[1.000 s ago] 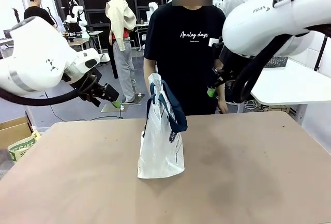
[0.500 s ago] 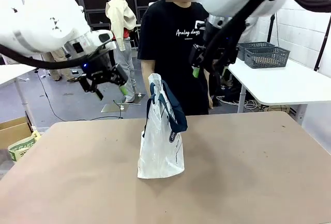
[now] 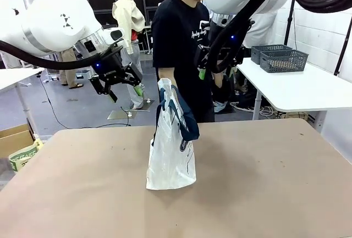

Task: Transfer purchased items from the store into the shopping bag.
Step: Open the Reusable shopping bag in the center of the table.

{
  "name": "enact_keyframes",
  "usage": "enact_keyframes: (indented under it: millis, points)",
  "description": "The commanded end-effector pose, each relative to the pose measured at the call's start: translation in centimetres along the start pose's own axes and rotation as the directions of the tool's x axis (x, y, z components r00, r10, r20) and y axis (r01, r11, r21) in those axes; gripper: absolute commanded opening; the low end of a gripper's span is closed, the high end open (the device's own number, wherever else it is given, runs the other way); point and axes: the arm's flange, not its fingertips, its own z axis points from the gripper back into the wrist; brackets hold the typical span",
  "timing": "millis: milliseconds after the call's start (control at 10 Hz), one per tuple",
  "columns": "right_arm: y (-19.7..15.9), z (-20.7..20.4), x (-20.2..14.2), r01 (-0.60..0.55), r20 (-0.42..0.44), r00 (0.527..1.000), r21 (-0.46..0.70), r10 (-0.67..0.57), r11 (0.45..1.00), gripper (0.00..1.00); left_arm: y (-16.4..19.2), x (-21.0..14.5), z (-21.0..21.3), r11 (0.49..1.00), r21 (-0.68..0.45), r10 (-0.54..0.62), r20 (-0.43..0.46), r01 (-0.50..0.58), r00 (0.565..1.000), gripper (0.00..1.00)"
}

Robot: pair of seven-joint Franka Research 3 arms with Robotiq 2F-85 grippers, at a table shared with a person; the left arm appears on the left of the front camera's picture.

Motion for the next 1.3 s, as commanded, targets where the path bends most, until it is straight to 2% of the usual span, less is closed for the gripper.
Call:
enact_keyframes:
  millis: [0,300,500,800,1200]
  points:
    - [2.1,-0.6,2.4,0.0,0.016,1.0,-0.029,0.001,1.0,1.0,-1.5,1.2,-0.1,0.997,-0.053,0.051,-0.032,-0.053,0.998,1.0]
    - [4.9,-1.2,5.3,0.005,-0.097,0.995,0.032,-0.002,0.999,1.0,-3.7,1.0,1.0,0.98,-0.066,0.177,-0.12,-0.186,0.977,1.0]
    - [6.4,-1.7,6.0,-0.002,-0.138,0.99,0.043,0.007,0.999,1.0,-4.0,0.8,1.5,0.964,-0.084,0.238,-0.148,-0.252,0.96,1.0]
    - [8.5,-2.7,6.3,0.02,-0.173,0.985,0.049,-0.011,0.999,1.0,-6.0,0.3,0.9,0.968,-0.088,0.212,-0.204,-0.233,0.956,1.0]
    - [8.9,-3.9,5.9,0.061,-0.197,0.979,0.057,-0.049,0.997,1.0,-6.9,-0.2,-0.2,0.963,-0.124,0.202,-0.251,-0.238,0.947,1.0]
